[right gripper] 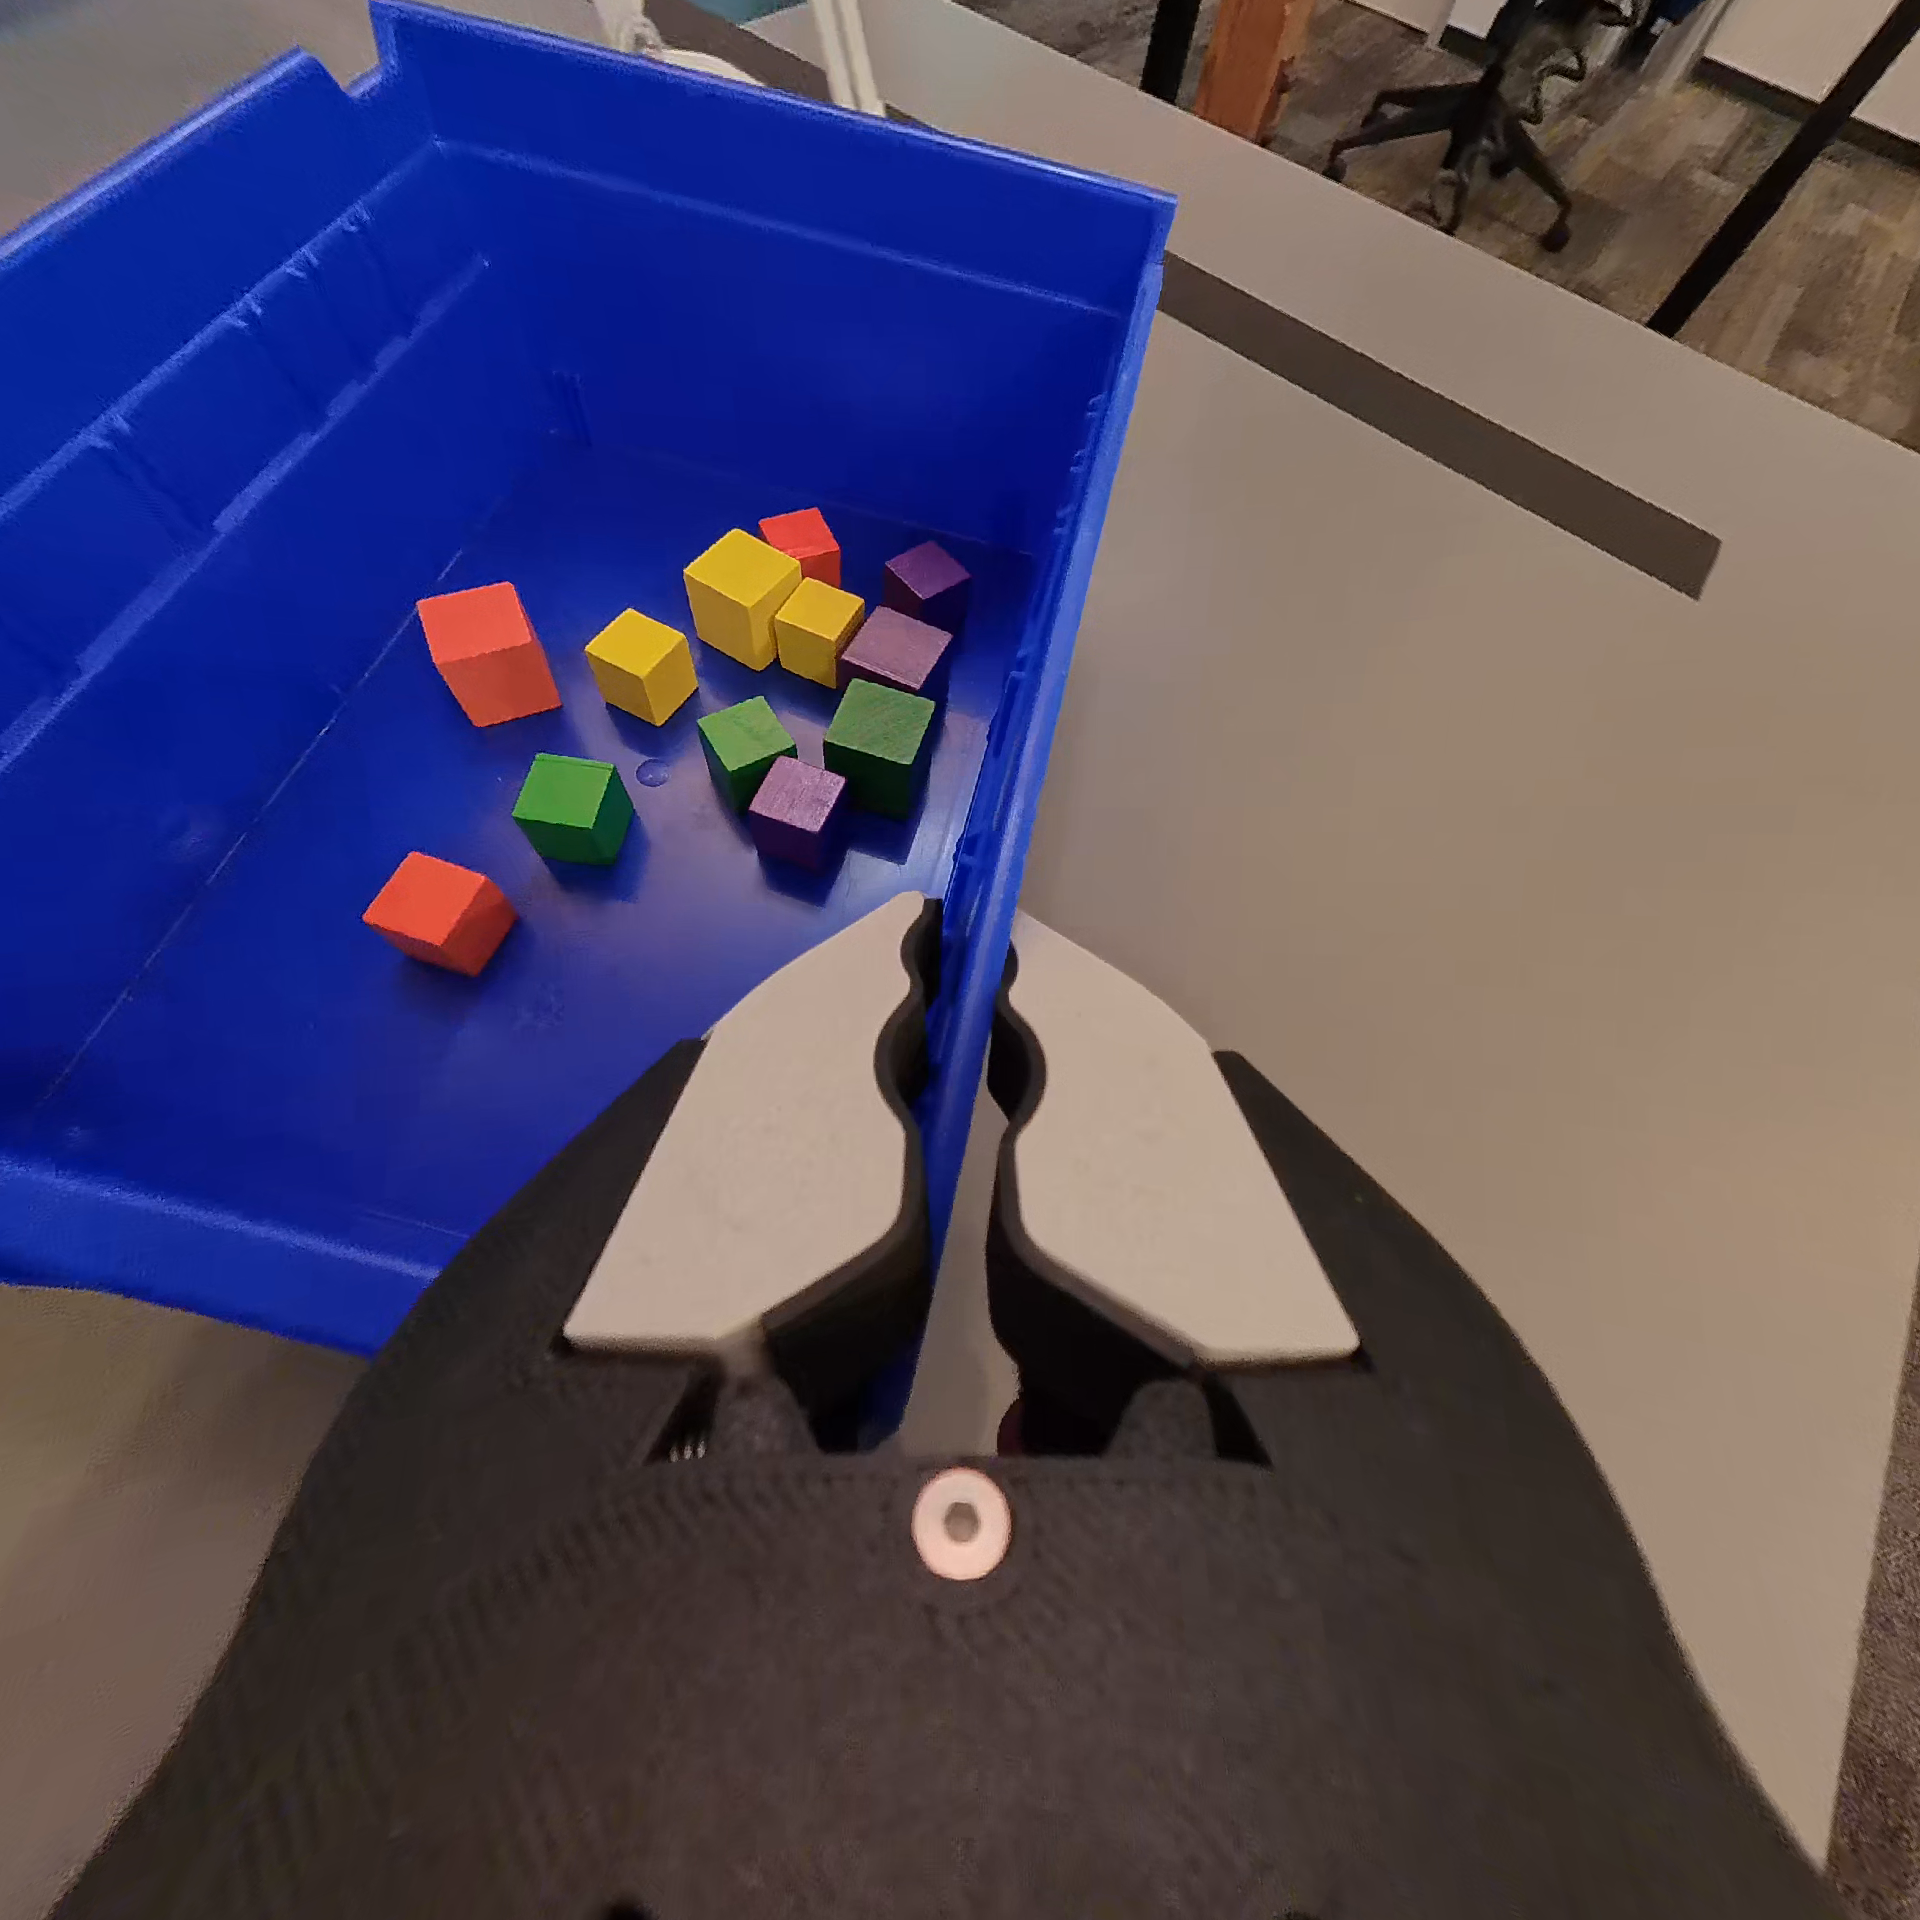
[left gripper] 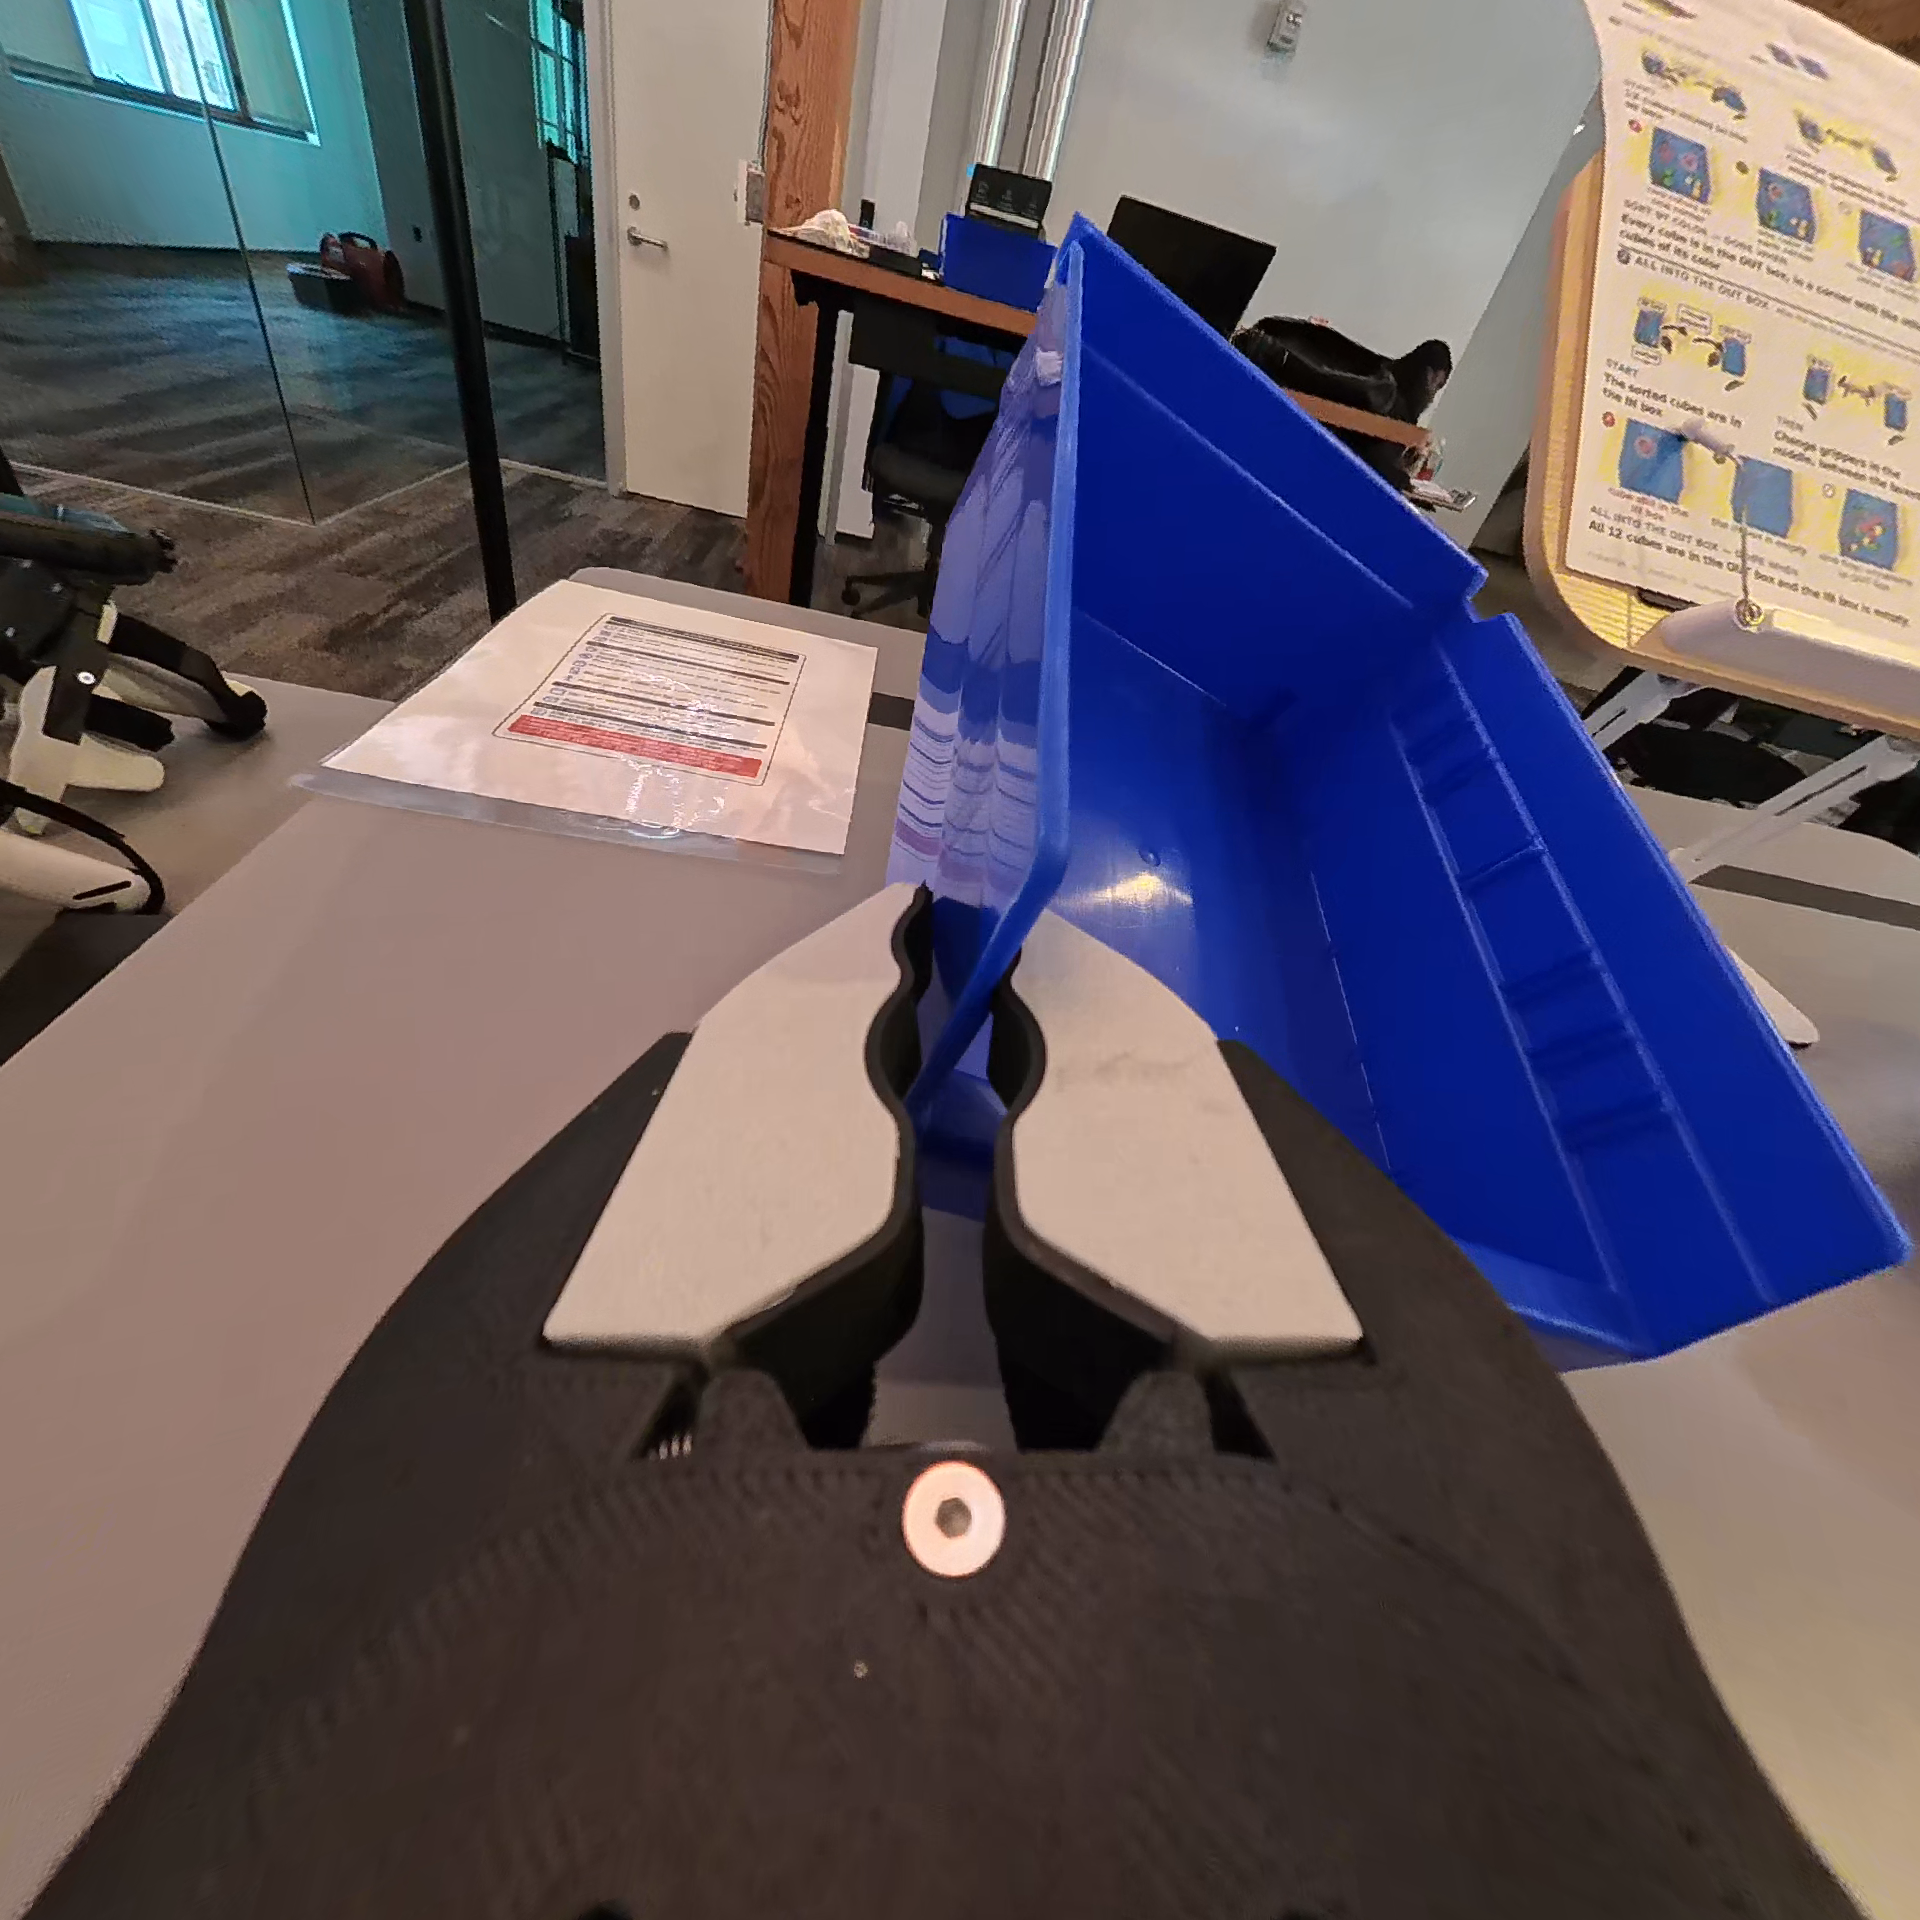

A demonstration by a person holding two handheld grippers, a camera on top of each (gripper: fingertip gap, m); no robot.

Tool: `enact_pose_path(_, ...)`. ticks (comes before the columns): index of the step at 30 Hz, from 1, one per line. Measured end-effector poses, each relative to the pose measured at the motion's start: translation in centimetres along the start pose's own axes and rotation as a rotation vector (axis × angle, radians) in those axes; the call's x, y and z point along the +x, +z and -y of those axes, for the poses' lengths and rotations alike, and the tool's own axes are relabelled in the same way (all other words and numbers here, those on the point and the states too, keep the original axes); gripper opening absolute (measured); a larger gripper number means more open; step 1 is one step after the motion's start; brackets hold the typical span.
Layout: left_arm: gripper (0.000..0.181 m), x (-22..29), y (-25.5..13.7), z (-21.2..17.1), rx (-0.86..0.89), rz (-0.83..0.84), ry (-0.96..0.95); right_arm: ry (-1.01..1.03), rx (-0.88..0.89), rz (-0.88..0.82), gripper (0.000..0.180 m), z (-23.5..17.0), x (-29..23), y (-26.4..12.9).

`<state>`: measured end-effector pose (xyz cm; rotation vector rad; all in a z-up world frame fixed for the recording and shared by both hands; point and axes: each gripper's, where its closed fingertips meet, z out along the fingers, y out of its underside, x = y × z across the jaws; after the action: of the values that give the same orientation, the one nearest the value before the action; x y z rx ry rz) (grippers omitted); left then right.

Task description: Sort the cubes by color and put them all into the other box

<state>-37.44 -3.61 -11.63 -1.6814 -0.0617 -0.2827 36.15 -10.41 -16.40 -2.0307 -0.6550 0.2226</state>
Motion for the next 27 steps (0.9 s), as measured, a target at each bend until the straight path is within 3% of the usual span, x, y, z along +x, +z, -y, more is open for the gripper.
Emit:
enact_pose_path(13, 0.007, -0.8, -2.7, -0.4, 0.045, 0.072, 0.046, -0.053, 0.013, 0.127, 0.007, 1.9, -5.5, 2.1)
enact_pose_path(27, 0.007, -3.0, -6.7, -0.1, 0.104, 0.122, -0.006, -0.062, 0.023, 0.244, 0.007, 6.2, -12.8, 7.5)
